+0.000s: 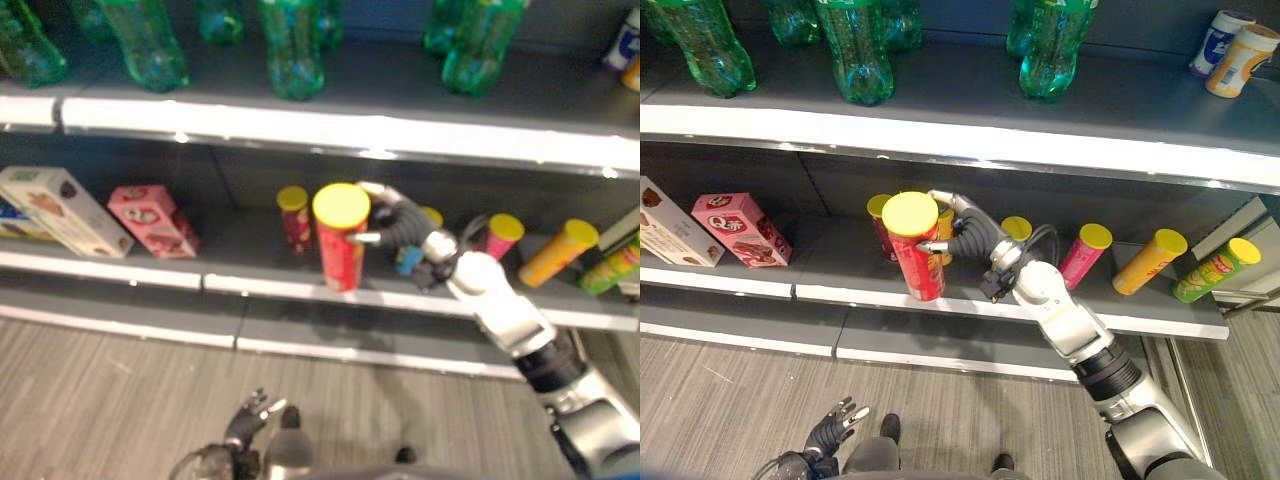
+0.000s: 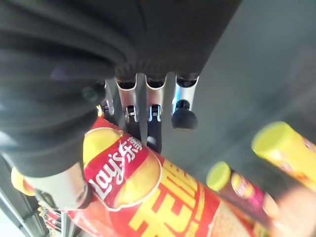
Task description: Put the goods on the table back onto the shelves and tidy them up.
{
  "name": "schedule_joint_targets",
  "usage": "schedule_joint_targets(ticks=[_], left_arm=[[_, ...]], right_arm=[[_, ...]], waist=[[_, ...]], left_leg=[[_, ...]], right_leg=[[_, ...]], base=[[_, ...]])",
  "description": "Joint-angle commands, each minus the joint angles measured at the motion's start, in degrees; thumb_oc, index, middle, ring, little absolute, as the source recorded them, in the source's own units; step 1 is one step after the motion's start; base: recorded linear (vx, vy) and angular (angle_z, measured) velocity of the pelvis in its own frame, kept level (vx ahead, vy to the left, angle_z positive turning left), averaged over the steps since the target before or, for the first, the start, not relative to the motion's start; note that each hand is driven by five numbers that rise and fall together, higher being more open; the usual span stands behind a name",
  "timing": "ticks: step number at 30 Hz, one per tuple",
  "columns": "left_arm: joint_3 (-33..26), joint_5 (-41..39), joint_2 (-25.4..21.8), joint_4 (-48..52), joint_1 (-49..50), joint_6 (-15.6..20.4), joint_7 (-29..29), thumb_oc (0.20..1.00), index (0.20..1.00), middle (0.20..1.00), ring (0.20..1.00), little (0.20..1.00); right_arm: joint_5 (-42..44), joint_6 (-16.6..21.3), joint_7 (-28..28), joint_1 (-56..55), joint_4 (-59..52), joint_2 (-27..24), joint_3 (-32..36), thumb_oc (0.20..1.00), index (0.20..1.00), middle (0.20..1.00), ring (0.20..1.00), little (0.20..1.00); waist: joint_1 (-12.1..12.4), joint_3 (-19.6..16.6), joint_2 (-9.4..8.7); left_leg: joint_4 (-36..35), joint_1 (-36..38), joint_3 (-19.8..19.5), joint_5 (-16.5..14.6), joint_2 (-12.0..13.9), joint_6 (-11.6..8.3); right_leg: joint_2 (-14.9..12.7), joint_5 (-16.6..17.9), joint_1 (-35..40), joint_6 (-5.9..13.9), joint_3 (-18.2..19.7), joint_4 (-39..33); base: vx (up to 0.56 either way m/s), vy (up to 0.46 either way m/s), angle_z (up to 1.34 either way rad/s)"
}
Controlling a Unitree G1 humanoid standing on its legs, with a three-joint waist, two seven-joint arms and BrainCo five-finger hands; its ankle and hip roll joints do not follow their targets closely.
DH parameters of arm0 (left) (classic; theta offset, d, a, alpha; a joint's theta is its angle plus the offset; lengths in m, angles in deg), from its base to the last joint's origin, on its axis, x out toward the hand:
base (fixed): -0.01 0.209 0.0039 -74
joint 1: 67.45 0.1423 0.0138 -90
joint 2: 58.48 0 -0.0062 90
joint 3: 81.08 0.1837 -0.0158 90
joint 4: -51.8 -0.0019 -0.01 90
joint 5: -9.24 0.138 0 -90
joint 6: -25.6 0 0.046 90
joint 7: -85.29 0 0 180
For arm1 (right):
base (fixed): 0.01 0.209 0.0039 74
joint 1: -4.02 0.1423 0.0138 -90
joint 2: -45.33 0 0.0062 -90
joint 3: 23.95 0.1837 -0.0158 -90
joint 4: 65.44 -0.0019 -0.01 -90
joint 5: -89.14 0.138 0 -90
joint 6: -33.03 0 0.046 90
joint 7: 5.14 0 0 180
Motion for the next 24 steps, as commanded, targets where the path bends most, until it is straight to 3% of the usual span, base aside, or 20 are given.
schedule_joint_targets(ticks=[1,3,5,7,9,10,11,12,13,14,15,16,17,19,21,22,24], left_arm=[[3.41,1.06,-1.98,1.68,-1.07,0.6,0.84,1.0,1.0,1.0,1.0,1.0],[3.62,1.12,-2.18,1.54,-1.41,0.55,0.8,1.0,1.0,1.0,1.0,1.0],[5.43,0.94,-3.07,1.51,-2.89,0.49,0.53,1.0,1.0,1.0,1.0,1.0],[6.8,0.04,-3.54,2.45,-2.79,0.74,0.46,1.0,1.0,1.0,1.0,1.0],[6.43,-0.86,-3.2,3.6,-1.69,0.77,0.79,1.0,1.0,1.0,1.0,1.0],[4.32,-1.66,-3.01,3.38,-0.64,0.95,1.16,1.0,1.0,1.0,1.0,1.0],[4.29,-1.66,-3.03,3.37,-0.62,0.96,1.17,1.0,1.0,1.0,1.0,1.0],[3.21,-1.8,-3.0,2.89,-0.11,1.12,1.18,1.0,1.0,1.0,1.0,1.0],[2.87,-1.68,-3.04,2.69,0.05,1.31,0.99,1.0,1.0,1.0,1.0,1.0],[2.84,-1.68,-3.04,2.68,0.05,1.32,0.99,1.0,1.0,1.0,1.0,1.0],[2.18,-1.6,-2.81,2.63,0.43,1.45,0.74,1.0,1.0,1.0,1.0,1.0],[1.29,-1.73,-2.17,2.64,0.8,1.5,0.76,1.0,1.0,1.0,1.0,1.0],[0.54,-1.56,-1.29,2.37,1.64,1.77,0.73,1.0,1.0,1.0,1.0,1.0],[1.33,-1.2,-1.75,2.22,1.79,1.91,0.94,1.0,1.0,1.0,1.0,1.0],[1.77,-0.86,-1.14,2.56,1.33,1.68,0.87,1.0,1.0,1.0,1.0,1.0],[2.09,-1.14,0.44,3.54,1.75,1.6,1.22,1.0,1.0,1.0,1.0,1.0],[2.51,-0.88,0.3,3.85,1.58,1.61,1.25,1.0,1.0,1.0,1.0,1.0]], right_arm=[[3.37,3.49,1.15,1.21,-7.28,-0.63,5.65,0.2,0.2,0.2,0.2,0.2],[3.29,3.44,1.0,1.45,-7.66,-0.82,5.53,0.2,0.2,0.2,0.2,0.2],[3.01,3.39,1.15,0.67,-9.21,-1.28,6.86,0.2,0.2,0.2,0.2,0.2],[2.71,3.25,0.93,1.04,-8.46,-1.47,6.12,0.2,0.2,0.2,0.2,0.2],[2.42,3.22,1.17,2.28,-7.79,-1.13,5.14,0.2,0.2,0.2,0.2,0.2],[1.96,3.43,1.04,3.0,-7.58,-0.4,4.4,0.2,0.2,0.2,0.2,0.2],[1.96,3.44,1.04,3.01,-7.56,-0.37,4.38,0.2,0.2,0.2,0.2,0.2],[1.67,3.46,0.67,2.74,-7.22,0.32,4.01,0.2,0.2,0.2,0.2,0.2],[1.63,3.49,0.62,3.16,-6.69,0.64,3.26,0.2,0.2,0.2,0.2,0.2],[1.62,3.51,0.63,3.19,-6.66,0.67,3.23,0.2,0.2,0.2,0.2,0.2],[1.89,3.56,0.44,3.05,-6.25,1.47,2.85,0.2,0.2,0.2,0.2,0.2],[1.76,3.65,0.46,3.12,-5.9,1.74,2.55,0.2,0.2,0.2,0.2,0.2],[1.58,3.74,0.65,3.81,-4.81,3.12,1.71,0.2,0.2,0.2,0.2,0.2],[1.54,3.67,0.94,3.65,-4.95,3.33,1.73,0.2,0.2,0.2,0.2,0.2],[0.85,4.03,1.04,3.28,-6.29,2.56,2.56,0.2,0.2,0.2,0.2,0.2],[0.56,3.88,0.89,3.27,-5.93,2.18,2.82,0.2,0.2,0.2,0.2,0.2],[0.58,3.81,0.75,2.77,-5.81,1.85,3.35,0.2,0.2,0.2,0.2,0.2]], waist=[[-0.83,-1.93,0.88],[-1.57,-3.03,1.41],[-3.3,-4.65,2.27],[-3.31,-4.82,3.76],[-2.85,-3.97,4.96],[-2.22,-3.41,5.01],[-2.16,-3.37,5.0],[-2.17,-3.31,4.34],[-2.07,-3.06,3.9],[-2.15,-2.97,3.91],[-1.86,-2.87,3.17],[-1.71,-2.77,2.59],[-1.23,-2.21,1.49],[-1.52,-1.57,1.06],[-1.89,-1.06,0.67],[-1.79,-0.28,1.04],[-1.57,1.3,1.46]], left_leg=[[-1.21,4.17,-1.86,4.36,9.91,3.01],[-2.29,4.49,-3.21,4.61,8.24,2.16],[-6.27,5.8,0.45,4.71,6.31,0.85],[-8.04,7.19,-0.78,3.83,1.9,0.98],[-8.04,7.16,0.1,1.59,0.81,1.68],[-8.04,6.81,1.88,-0.18,0.13,1.69],[-8.04,6.9,1.98,-0.23,0.14,1.68],[-8.04,5.97,1.41,-1.51,-1.78,2.13],[-8.04,5.58,1.2,-2.01,-2.93,2.38],[-8.04,5.71,1.15,-2.07,-2.92,2.37],[-8.04,5.43,1.29,-2.46,-3.98,2.58],[-8.04,5.42,1.35,-2.56,-4.76,3.02],[-8.04,5.53,1.3,-3.05,-7.02,3.91],[-8.04,5.97,1.34,-2.83,-8.4,4.53],[-8.04,6.52,0.88,-0.25,-8.92,4.63],[-6.54,8.15,2.65,1.94,-8.42,3.42],[-3.4,7.61,2.95,1.63,-7.07,3.08]], right_leg=[[-6.69,7.75,-0.16,-0.43,3.08,3.52],[-8.15,7.97,-0.86,-0.89,3.24,3.4],[-11.37,8.56,-1.19,-1.98,2.48,2.72],[-14.51,8.52,-2.21,-3.27,3.02,2.21],[-14.97,8.89,-3.99,-3.1,2.58,3.06],[-13.66,8.64,-4.6,-2.5,0.34,3.79],[-13.65,8.62,-4.6,-2.5,0.44,3.81],[-8.72,8.34,-5.68,-1.91,2.47,4.92],[-6.18,7.95,-5.79,-1.6,1.88,4.82],[-6.16,7.9,-5.61,-1.6,1.8,4.79],[-4.11,7.6,-5.3,-1.47,1.06,4.02],[-1.38,7.54,-5.82,-1.12,1.07,3.41],[4.13,7.69,-6.67,-0.46,-0.13,1.81],[6.54,7.21,-7.03,-1.19,0.95,-0.13],[7.78,7.24,-7.26,-2.01,3.38,-0.26],[7.17,7.29,-5.37,-2.11,0.86,-0.26],[6.36,7.29,-3.64,-1.84,0.01,-0.26]], base=[[0.06,0.496,0.0],[0.03,0.378,0.08],[0.06,0.536,0.17],[0.08,0.661,0.07],[-0.04,0.553,-0.18],[-0.06,0.404,-0.59],[-0.04,0.431,-0.89],[0.0,0.297,-1.03],[0.0,0.296,-0.54],[-0.01,0.131,0.0],[0.0,0.105,0.41],[0.02,0.187,0.36],[0.04,0.171,0.23],[0.06,0.127,-0.04],[0.11,0.073,0.26],[0.11,0.008,1.08],[0.07,0.009,0.92]])
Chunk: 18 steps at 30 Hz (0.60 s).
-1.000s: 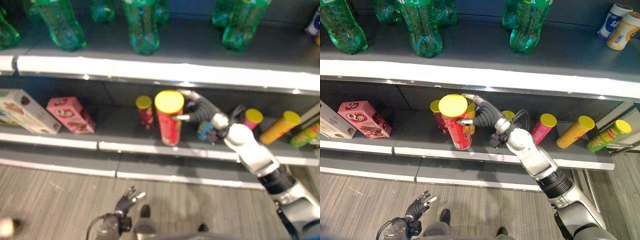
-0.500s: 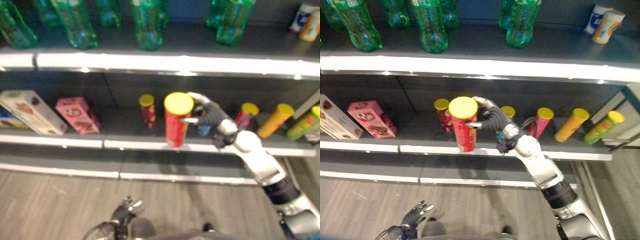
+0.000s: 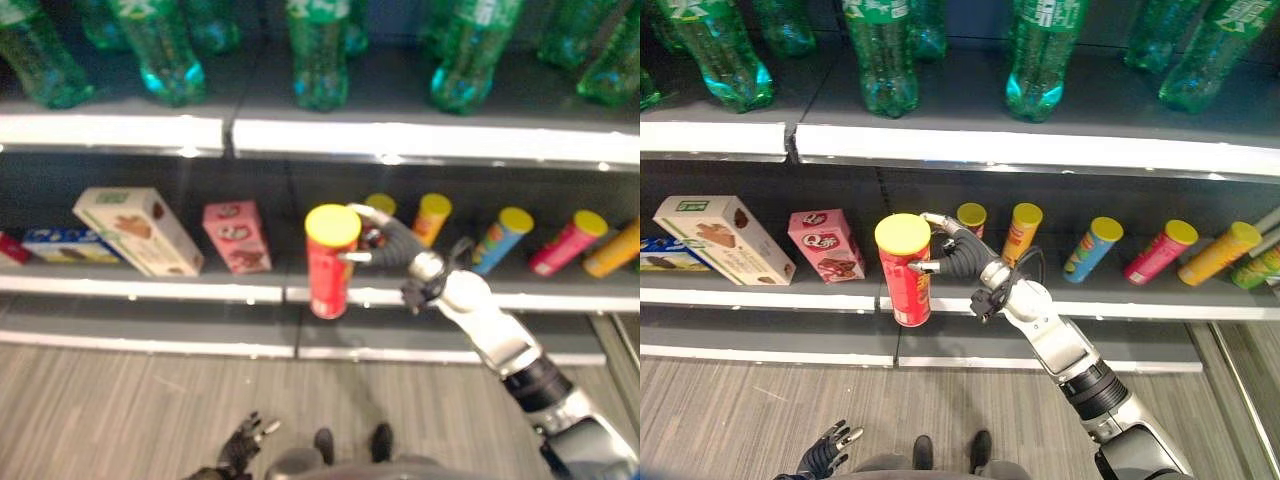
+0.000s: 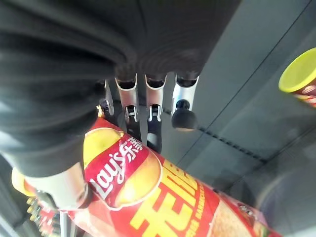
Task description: Put the goods on the table back onto the shelves and tidy them up.
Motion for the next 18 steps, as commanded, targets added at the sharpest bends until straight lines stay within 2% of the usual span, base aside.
schedule_joint_targets(ticks=[1,2,3,4,5,6,7,8,9,10,12,17,18], left_arm=[[2.3,-0.24,-2.18,0.26,-3.14,1.38,0.67,1.0,1.0,1.0,1.0,1.0],[2.36,-0.15,-2.24,0.25,-2.94,1.35,0.76,1.0,1.0,1.0,1.0,1.0],[2.58,-0.08,-2.9,1.34,-2.46,1.24,1.1,1.0,1.0,1.0,1.0,1.0],[3.2,-0.28,-3.19,1.85,-2.55,1.11,1.19,1.0,1.0,1.0,1.0,1.0],[3.98,-0.43,-3.68,1.9,-2.49,0.88,1.51,1.0,1.0,1.0,1.0,1.0],[3.41,-0.31,-3.87,1.44,-2.42,1.04,1.68,1.0,1.0,1.0,1.0,1.0],[3.4,-0.31,-3.87,1.43,-2.4,1.04,1.68,1.0,1.0,1.0,1.0,1.0],[4.21,-0.19,-4.26,0.39,-3.02,1.32,1.36,1.0,1.0,1.0,1.0,1.0],[4.8,-0.43,-4.85,1.64,-3.04,1.27,1.02,1.0,1.0,1.0,1.0,1.0],[5.02,-0.81,-5.24,2.96,-3.2,1.24,0.93,1.0,1.0,1.0,1.0,1.0],[4.43,-1.68,-5.26,3.63,-3.26,1.44,1.38,1.0,1.0,1.0,1.0,1.0],[4.61,-2.31,-5.72,3.84,-2.96,1.54,1.21,1.0,1.0,1.0,1.0,1.0],[4.83,-2.22,-5.71,3.26,-3.2,1.69,1.06,1.0,1.0,1.0,1.0,1.0]], right_arm=[[0.08,3.81,1.26,4.86,-4.7,1.15,4.87,0.2,0.2,0.2,0.2,0.2],[0.05,3.79,1.1,4.18,-4.82,1.4,5.28,0.2,0.2,0.2,0.2,0.2],[-0.14,3.78,1.28,4.13,-4.97,1.18,5.44,0.2,0.2,0.2,0.2,0.2],[0.01,3.69,1.61,4.66,-5.06,0.81,5.14,0.2,0.2,0.2,0.2,0.2],[0.17,3.54,2.03,5.92,-5.14,0.57,4.58,0.2,0.2,0.2,0.2,0.2],[0.34,3.59,1.78,7.7,-4.89,0.82,3.73,0.2,0.2,0.2,0.2,0.2],[0.34,3.59,1.78,7.69,-4.88,0.83,3.71,0.2,0.2,0.2,0.2,0.2],[0.14,3.59,1.39,7.58,-5.33,0.01,4.4,0.2,0.2,0.2,0.2,0.2],[-0.17,3.51,1.66,8.08,-4.6,-0.13,4.49,0.2,0.2,0.2,0.2,0.2],[-0.44,3.53,2.04,8.54,-4.5,-0.56,4.47,0.2,0.2,0.2,0.2,0.2],[-0.56,3.44,2.33,9.64,-4.16,-0.15,3.87,0.2,0.2,0.2,0.2,0.2],[-0.76,3.45,3.05,12.52,-3.92,-0.93,3.49,0.2,0.2,0.2,0.2,0.2],[-0.87,3.31,3.19,14.02,-3.96,-1.2,3.21,0.2,0.2,0.2,0.2,0.2]], waist=[[-0.03,4.56,0.08],[0.07,4.18,-0.01],[0.32,3.65,-0.36],[0.42,4.1,-0.39],[0.51,4.52,-0.02],[0.66,4.21,0.94],[0.7,4.2,0.97],[-0.68,3.67,2.38],[-0.73,4.3,3.16],[-0.86,4.95,3.48],[-0.63,5.63,3.52],[0.32,8.81,4.68],[0.46,10.6,5.02]], left_leg=[[2.88,3.41,1.54,3.92,9.07,-3.77],[1.15,3.58,1.6,3.91,10.67,-3.41],[-1.5,1.75,0.29,4.02,14.45,-2.62],[-1.5,-0.75,-1.54,5.42,16.66,-2.63],[-0.81,-0.82,-3.88,6.47,17.22,-2.82],[-1.36,1.3,-5.46,5.74,15.98,-3.65],[-1.37,1.44,-5.37,5.58,16.03,-3.67],[-1.5,1.47,-2.07,5.39,16.39,-4.91],[-1.5,1.06,-2.68,5.76,15.73,-5.13],[-1.5,0.71,-1.99,5.78,15.6,-5.32],[-1.5,0.74,-1.76,3.81,15.11,-5.13],[-1.5,1.17,-0.91,4.49,15.06,-5.44],[-1.5,1.46,-0.74,4.98,15.03,-5.59]], right_leg=[[-2.22,2.95,3.78,2.51,-2.61,0.18],[-2.68,2.63,3.85,2.57,-2.53,0.18],[-3.94,2.05,3.22,2.8,-1.75,0.18],[-5.36,2.61,2.89,3.09,-1.04,0.18],[-6.37,3.69,2.95,3.29,-0.36,0.65],[-6.97,4.0,2.46,2.67,1.01,2.5],[-6.93,3.89,2.55,2.68,1.05,2.48],[-8.6,4.41,2.4,1.84,0.11,3.14],[-9.49,4.22,1.75,1.72,-0.1,2.79],[-10.31,4.19,0.79,1.9,-0.27,3.27],[-10.84,3.67,-0.14,2.0,-0.38,3.54],[-11.44,3.63,-0.78,2.55,-0.44,4.19],[-11.67,3.69,-0.61,2.76,-0.57,4.81]], base=[[0.05,0.054,0.34],[0.06,0.113,0.32],[0.06,0.154,0.2],[0.05,0.193,0.06],[0.05,0.244,0.05],[0.05,0.184,-0.26],[0.09,0.268,-0.73],[0.05,0.23,-1.07],[0.01,0.291,-0.8],[-0.07,0.182,-0.22],[-0.06,0.09,-0.03],[-0.04,0.008,-0.17],[-0.04,-0.016,0.01]])
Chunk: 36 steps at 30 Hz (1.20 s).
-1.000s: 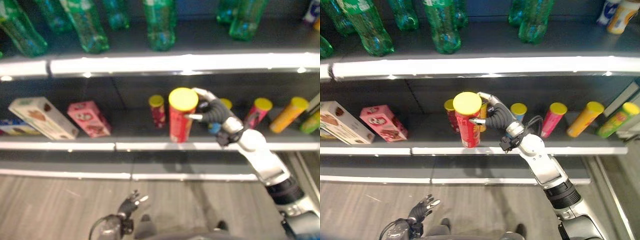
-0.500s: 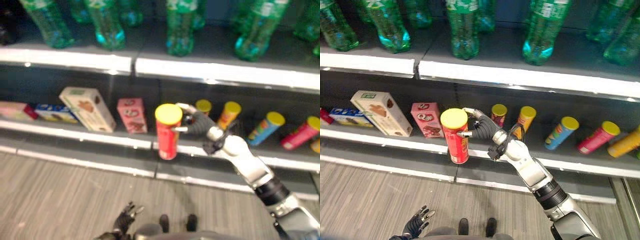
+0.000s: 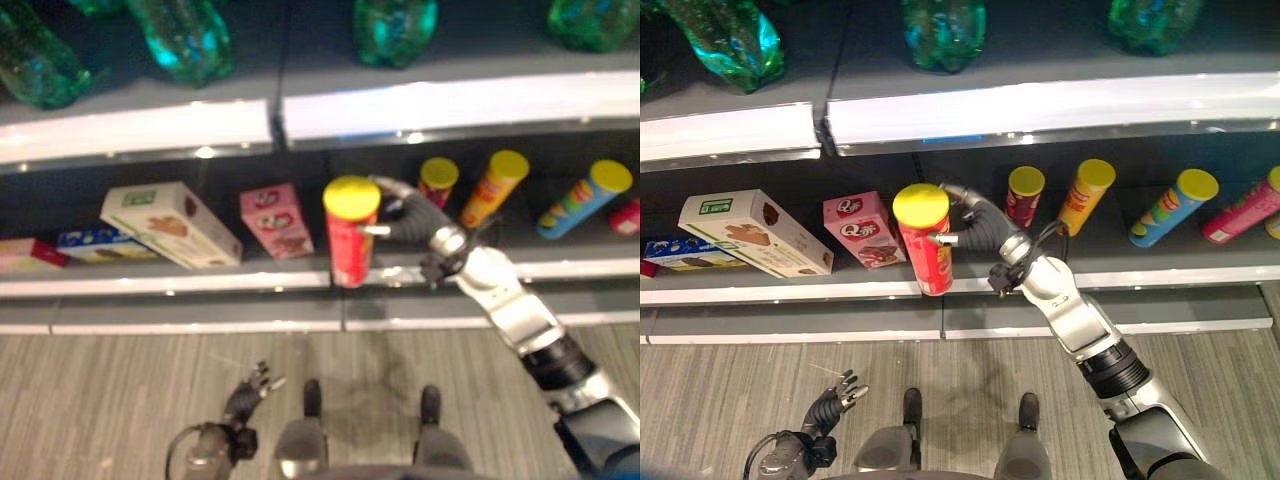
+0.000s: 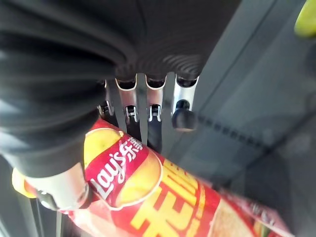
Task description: Put the goods on the table back onto the shelves and tidy them up.
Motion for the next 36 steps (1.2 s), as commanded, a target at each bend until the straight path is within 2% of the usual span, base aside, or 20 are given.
schedule_joint_targets(ticks=[1,5,6,9,12,14,24,36], left_arm=[[2.25,-0.73,-0.06,-1.67,1.86,1.27,0.1,1.0,1.0,1.0,1.0,1.0],[2.02,-1.1,0.51,-1.76,1.28,1.24,-0.27,1.0,1.0,1.0,1.0,1.0],[2.22,-1.28,0.62,-1.83,0.84,1.26,-0.22,1.0,1.0,1.0,1.0,1.0],[2.36,-2.03,0.52,-1.24,0.23,0.97,-0.15,1.0,1.0,1.0,1.0,1.0],[2.27,-2.3,0.53,-0.93,-0.23,0.79,-0.34,1.0,1.0,1.0,1.0,1.0],[2.58,-2.61,-0.25,-0.07,-0.13,0.77,-0.29,1.0,1.0,1.0,1.0,1.0],[2.65,-4.64,-2.34,-0.11,-1.01,0.57,0.9,1.0,1.0,1.0,1.0,1.0],[4.38,-6.42,-2.67,1.91,-1.75,0.45,1.47,1.0,1.0,1.0,1.0,1.0]], right_arm=[[-0.21,3.32,2.04,9.7,-4.71,0.53,1.27,0.2,0.2,0.2,0.2,0.2],[-0.92,2.75,2.51,11.59,-4.72,-0.2,1.05,0.2,0.2,0.2,0.2,0.2],[-0.99,2.42,2.73,13.19,-4.39,-0.64,0.87,0.2,0.2,0.2,0.2,0.2],[-1.41,2.0,3.15,16.03,-4.0,-1.95,0.94,0.2,0.2,0.2,0.2,0.2],[-2.01,1.8,3.65,17.89,-3.77,-3.01,0.85,0.2,0.2,0.2,0.2,0.2],[-2.53,1.36,4.49,20.4,-4.1,-4.04,0.8,0.2,0.2,0.2,0.2,0.2],[-4.26,0.71,6.1,33.25,2.04,-4.95,-4.37,0.2,0.2,0.2,0.2,0.2],[-5.97,-0.2,8.08,39.55,7.22,-6.78,-4.7,0.2,0.2,0.2,0.2,0.2]], waist=[[0.7,3.06,1.27],[0.91,6.02,1.96],[0.98,8.13,2.36],[0.92,11.21,2.84],[0.62,12.71,3.25],[0.57,12.71,3.78],[1.81,12.71,6.74],[2.24,12.71,9.29]], left_leg=[[0.0,3.88,-1.53,0.02,4.19,1.88],[0.0,4.04,-1.51,0.81,4.39,1.61],[1.03,3.61,-1.66,1.47,4.74,1.34],[4.16,1.77,-2.21,1.6,5.04,0.91],[6.33,0.2,-2.6,1.62,5.29,0.64],[8.14,-3.61,-3.31,1.82,5.49,0.38],[7.66,-8.27,-3.59,1.23,5.57,0.09],[9.35,-16.49,-4.78,1.61,5.84,-0.45]], right_leg=[[-0.89,0.4,2.26,-1.15,-1.34,4.97],[-1.07,0.31,2.23,-0.87,-1.56,6.08],[-1.37,0.4,1.46,-0.63,-1.23,7.57],[-2.06,0.56,0.4,-0.44,-1.21,9.92],[-2.53,0.5,-0.8,-0.42,-0.92,11.72],[-3.3,0.57,-4.28,-0.31,-0.77,13.69],[-5.27,0.25,-10.74,0.01,-0.14,16.16],[-6.72,0.8,-17.69,0.05,0.33,17.51]], base=[[-0.07,-0.027,0.02],[-0.06,-0.019,-0.03],[-0.08,-0.025,-0.09],[-0.09,-0.029,-0.06],[-0.04,-0.005,0.02],[-0.03,0.0,0.07],[0.0,0.013,0.0],[0.0,0.004,0.01]])
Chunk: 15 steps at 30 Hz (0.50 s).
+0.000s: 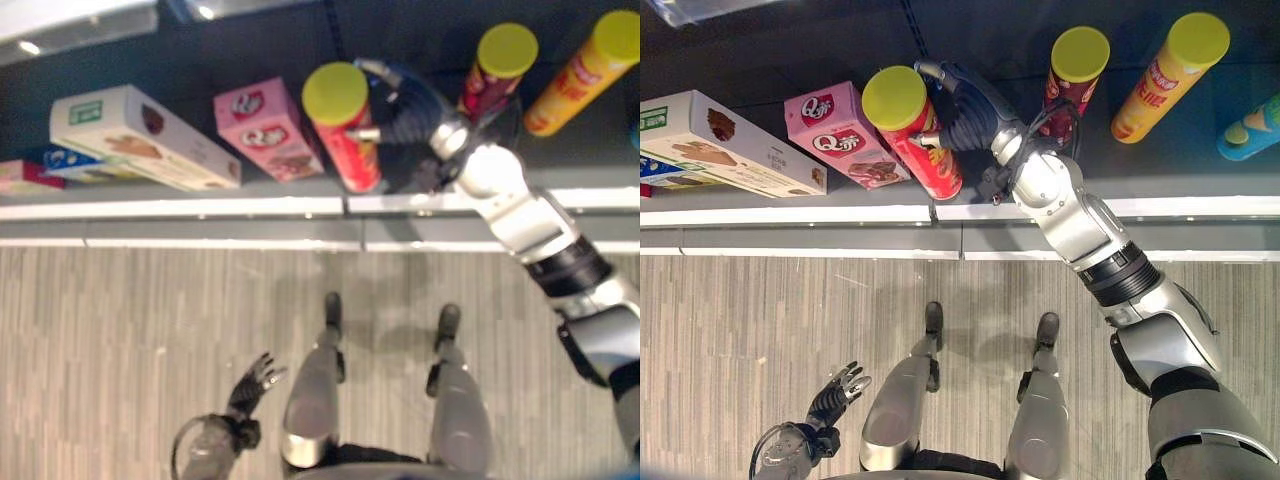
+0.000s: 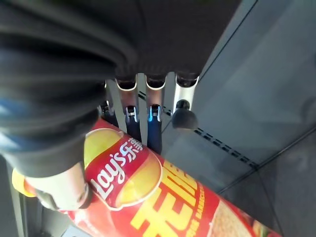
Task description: Put the goods on the table back onto the shelves and tidy them up.
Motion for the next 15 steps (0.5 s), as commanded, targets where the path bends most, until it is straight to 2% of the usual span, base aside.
schedule_joint_targets(ticks=[1,7,15], left_arm=[[2.84,-1.8,-3.02,2.27,0.73,0.58,0.67,1.0,1.0,1.0,1.0,1.0],[2.78,-2.46,-2.85,2.98,1.27,0.55,0.76,1.0,1.0,1.0,1.0,1.0],[3.48,-3.12,-2.98,4.23,1.63,0.85,1.03,1.0,1.0,1.0,1.0,1.0]], right_arm=[[-0.44,2.32,3.07,9.98,-1.74,-0.19,-0.21,0.2,0.2,0.2,0.2,0.2],[-1.11,2.24,4.1,11.79,0.94,-1.53,-0.27,0.2,0.2,0.2,0.2,0.2],[-3.1,2.82,7.18,16.19,6.11,-3.62,0.81,0.2,0.2,0.2,0.2,0.2]], waist=[[0.73,-1.26,3.66],[1.15,-1.26,4.36],[1.65,-1.26,6.17]], left_leg=[[3.01,-1.71,-3.14,0.02,3.99,0.11],[4.09,-4.71,-3.65,0.08,4.25,0.0],[4.97,-8.76,-4.43,0.23,4.18,-0.04]], right_leg=[[-7.71,1.62,-2.65,-1.62,0.22,9.81],[-8.1,1.85,-5.11,-1.51,0.3,10.58],[-8.66,1.86,-8.3,-1.35,0.53,11.41]], base=[[0.0,0.0,0.0],[0.0,0.003,0.01],[0.01,0.02,0.02]])
